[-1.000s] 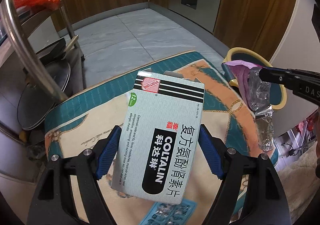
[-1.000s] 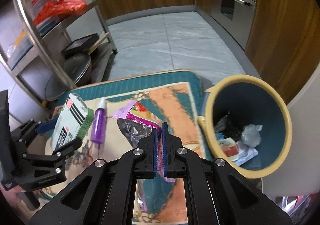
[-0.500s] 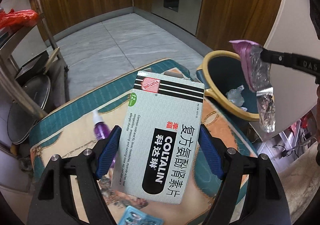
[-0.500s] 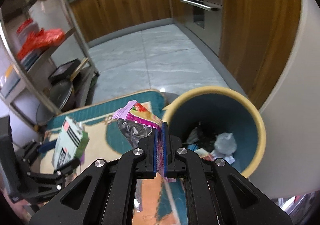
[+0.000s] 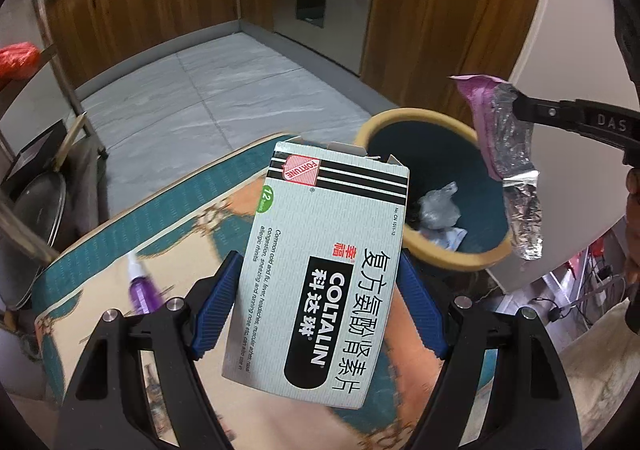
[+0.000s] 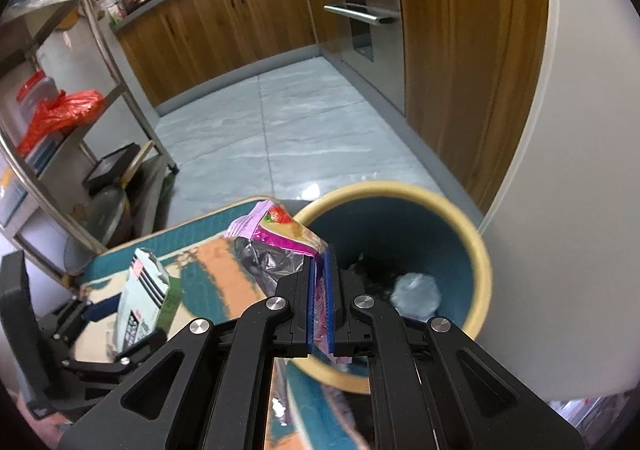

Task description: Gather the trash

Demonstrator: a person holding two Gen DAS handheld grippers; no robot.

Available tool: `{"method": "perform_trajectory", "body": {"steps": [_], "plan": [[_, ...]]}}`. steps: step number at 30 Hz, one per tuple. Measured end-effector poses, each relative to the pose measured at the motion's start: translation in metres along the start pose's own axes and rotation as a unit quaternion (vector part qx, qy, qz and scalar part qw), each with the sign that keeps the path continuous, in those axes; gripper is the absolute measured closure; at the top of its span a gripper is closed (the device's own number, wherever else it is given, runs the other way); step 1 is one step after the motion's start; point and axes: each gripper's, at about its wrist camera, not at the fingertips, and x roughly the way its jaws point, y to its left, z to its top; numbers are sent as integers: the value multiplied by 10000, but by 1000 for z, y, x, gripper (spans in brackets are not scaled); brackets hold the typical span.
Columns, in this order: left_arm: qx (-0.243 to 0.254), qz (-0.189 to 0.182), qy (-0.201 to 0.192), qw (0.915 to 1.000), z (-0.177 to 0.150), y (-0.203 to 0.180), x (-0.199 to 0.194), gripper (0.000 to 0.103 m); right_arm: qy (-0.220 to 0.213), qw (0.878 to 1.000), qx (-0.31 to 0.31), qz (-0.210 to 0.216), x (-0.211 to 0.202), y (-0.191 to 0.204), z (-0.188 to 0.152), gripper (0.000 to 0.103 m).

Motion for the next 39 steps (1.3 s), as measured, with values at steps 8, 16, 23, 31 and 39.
{"method": "perform_trajectory", "body": {"steps": [8, 16, 23, 31, 39], "plan": [[205, -159, -150, 9996, 14, -33, 9, 27, -51, 9995, 75, -308, 5, -35, -2, 97], [462, -257, -323, 9981, 24, -62, 21, 27, -13, 9985, 177, -523, 13, -55, -9, 97], [854, -274, -311, 9955, 28, -87, 49, 27, 104, 9975, 194, -672, 30, -57, -7, 97], [680, -362, -303, 9966, 38, -93, 68, 27, 262, 9955, 215, -884, 42, -56, -9, 97], [430, -533, -366, 9970, 42, -87, 68, 25, 132, 9941, 376, -1005, 39, -60, -7, 67]]}}
